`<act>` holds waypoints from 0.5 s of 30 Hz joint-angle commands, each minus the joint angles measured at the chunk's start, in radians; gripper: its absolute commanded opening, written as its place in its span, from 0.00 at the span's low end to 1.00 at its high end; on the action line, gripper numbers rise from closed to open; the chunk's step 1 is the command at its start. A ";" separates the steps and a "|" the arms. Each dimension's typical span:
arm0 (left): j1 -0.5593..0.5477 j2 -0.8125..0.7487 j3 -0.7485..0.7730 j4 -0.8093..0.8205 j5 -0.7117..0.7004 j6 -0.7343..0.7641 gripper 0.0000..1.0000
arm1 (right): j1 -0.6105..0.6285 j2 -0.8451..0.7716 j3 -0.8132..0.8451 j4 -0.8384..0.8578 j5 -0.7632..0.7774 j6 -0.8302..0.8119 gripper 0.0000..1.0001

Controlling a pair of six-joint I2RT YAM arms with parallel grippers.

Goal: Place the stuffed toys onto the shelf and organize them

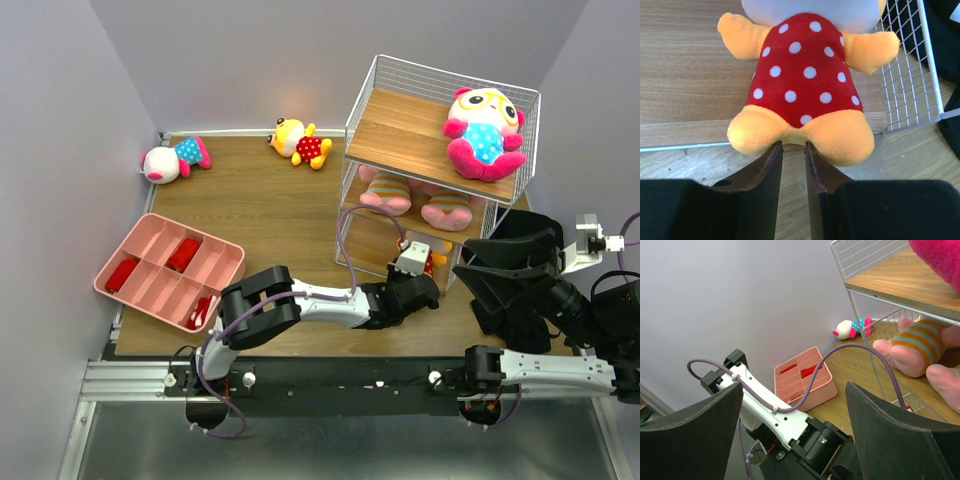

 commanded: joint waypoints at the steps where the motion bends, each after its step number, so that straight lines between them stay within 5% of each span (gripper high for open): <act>1: 0.004 0.019 0.022 0.058 -0.043 0.027 0.34 | 0.002 -0.004 -0.012 0.007 0.013 -0.006 0.90; 15: 0.007 0.052 0.049 0.078 -0.029 0.052 0.34 | 0.002 0.027 0.009 -0.001 0.000 -0.012 0.90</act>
